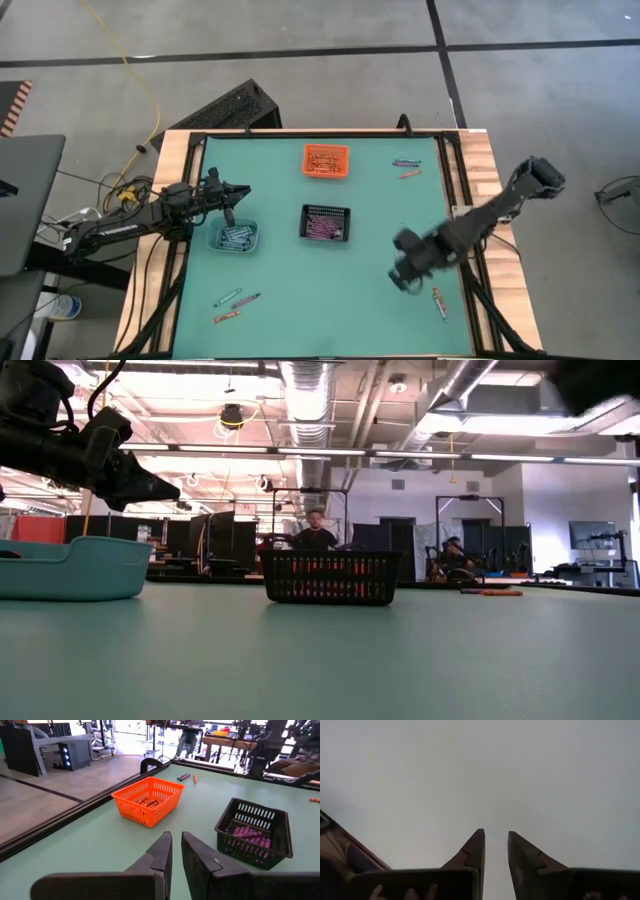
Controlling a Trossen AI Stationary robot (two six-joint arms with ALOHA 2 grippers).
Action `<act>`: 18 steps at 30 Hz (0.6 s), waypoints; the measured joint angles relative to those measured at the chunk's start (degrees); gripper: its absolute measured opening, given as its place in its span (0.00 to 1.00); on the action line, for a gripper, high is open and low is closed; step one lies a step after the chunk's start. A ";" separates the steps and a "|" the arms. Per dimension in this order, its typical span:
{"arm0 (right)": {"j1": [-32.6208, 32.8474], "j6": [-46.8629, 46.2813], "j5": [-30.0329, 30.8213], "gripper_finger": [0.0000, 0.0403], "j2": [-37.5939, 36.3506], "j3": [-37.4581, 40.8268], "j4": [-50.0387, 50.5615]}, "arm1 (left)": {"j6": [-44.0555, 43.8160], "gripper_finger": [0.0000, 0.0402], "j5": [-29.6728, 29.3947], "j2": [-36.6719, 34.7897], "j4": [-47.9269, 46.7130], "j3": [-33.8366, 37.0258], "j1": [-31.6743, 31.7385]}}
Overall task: Sort crayons
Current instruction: Put the orange crayon into the orange bin
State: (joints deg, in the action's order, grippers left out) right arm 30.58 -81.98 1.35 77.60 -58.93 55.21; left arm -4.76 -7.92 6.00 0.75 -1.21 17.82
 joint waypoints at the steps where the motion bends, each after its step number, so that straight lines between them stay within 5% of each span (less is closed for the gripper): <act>1: 2.66 -4.03 -0.15 0.19 0.39 0.63 -0.38 | 0.00 0.07 -0.01 0.00 -0.01 0.00 -0.01; 8: 14.15 -25.33 -0.50 0.19 5.98 2.35 -0.66 | 0.00 0.07 -0.02 0.00 -0.01 0.00 0.01; 18: 17.24 -26.05 -7.32 0.19 13.19 2.40 1.59 | 0.00 0.07 0.00 0.00 -0.01 0.00 -0.01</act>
State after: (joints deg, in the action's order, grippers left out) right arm 47.82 -108.04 -5.97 90.80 -56.53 56.80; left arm -4.76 -7.92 6.00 0.75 -1.21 17.81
